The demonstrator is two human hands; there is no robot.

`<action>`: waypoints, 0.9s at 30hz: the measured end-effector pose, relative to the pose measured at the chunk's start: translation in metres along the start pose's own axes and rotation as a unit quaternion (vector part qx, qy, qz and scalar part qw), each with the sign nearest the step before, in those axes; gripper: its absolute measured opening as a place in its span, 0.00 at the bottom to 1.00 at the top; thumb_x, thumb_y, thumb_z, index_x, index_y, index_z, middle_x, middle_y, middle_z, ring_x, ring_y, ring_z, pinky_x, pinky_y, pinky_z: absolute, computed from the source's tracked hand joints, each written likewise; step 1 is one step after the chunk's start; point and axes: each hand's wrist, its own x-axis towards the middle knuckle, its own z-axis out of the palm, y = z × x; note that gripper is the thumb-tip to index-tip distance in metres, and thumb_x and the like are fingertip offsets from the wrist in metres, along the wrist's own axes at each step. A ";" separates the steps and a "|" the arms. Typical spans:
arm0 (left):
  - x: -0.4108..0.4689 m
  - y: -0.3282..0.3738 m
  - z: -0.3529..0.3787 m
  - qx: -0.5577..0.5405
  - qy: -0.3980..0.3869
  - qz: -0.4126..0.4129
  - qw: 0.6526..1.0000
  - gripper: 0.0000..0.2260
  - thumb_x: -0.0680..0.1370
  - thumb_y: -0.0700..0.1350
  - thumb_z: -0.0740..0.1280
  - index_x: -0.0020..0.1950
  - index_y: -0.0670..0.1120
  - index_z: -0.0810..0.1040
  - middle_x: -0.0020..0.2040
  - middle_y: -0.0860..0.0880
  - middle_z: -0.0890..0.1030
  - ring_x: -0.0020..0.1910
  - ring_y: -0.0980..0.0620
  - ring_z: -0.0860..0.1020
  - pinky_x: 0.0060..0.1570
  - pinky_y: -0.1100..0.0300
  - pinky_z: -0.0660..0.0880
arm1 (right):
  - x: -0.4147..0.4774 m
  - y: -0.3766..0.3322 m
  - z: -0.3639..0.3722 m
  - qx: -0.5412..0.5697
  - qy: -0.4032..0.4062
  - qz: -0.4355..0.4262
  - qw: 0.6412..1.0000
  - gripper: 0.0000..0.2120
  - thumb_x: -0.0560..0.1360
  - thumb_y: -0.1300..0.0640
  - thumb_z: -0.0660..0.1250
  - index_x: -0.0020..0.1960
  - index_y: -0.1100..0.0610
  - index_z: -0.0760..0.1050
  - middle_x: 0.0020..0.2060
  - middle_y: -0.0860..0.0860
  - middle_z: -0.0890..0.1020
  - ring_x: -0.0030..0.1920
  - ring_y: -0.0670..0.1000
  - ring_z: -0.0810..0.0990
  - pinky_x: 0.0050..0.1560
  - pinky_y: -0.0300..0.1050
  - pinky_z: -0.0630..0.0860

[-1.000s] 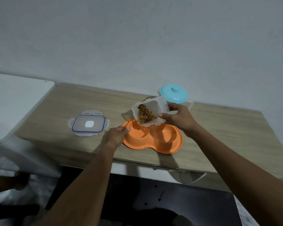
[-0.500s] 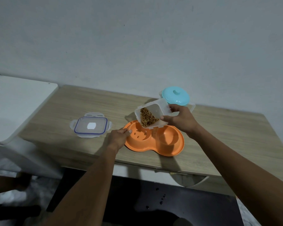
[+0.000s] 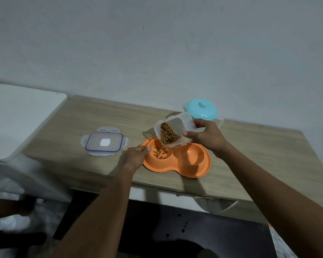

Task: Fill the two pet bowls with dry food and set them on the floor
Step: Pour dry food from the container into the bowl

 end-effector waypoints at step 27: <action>-0.002 0.000 -0.002 0.009 0.001 -0.010 1.000 0.21 0.77 0.54 0.69 0.68 0.49 0.78 0.67 0.48 0.79 0.66 0.47 0.76 0.69 0.48 0.69 | 0.001 -0.001 0.002 -0.026 0.006 -0.012 1.000 0.34 0.69 0.55 0.81 0.72 0.60 0.74 0.62 0.55 0.78 0.61 0.57 0.81 0.58 0.55 0.83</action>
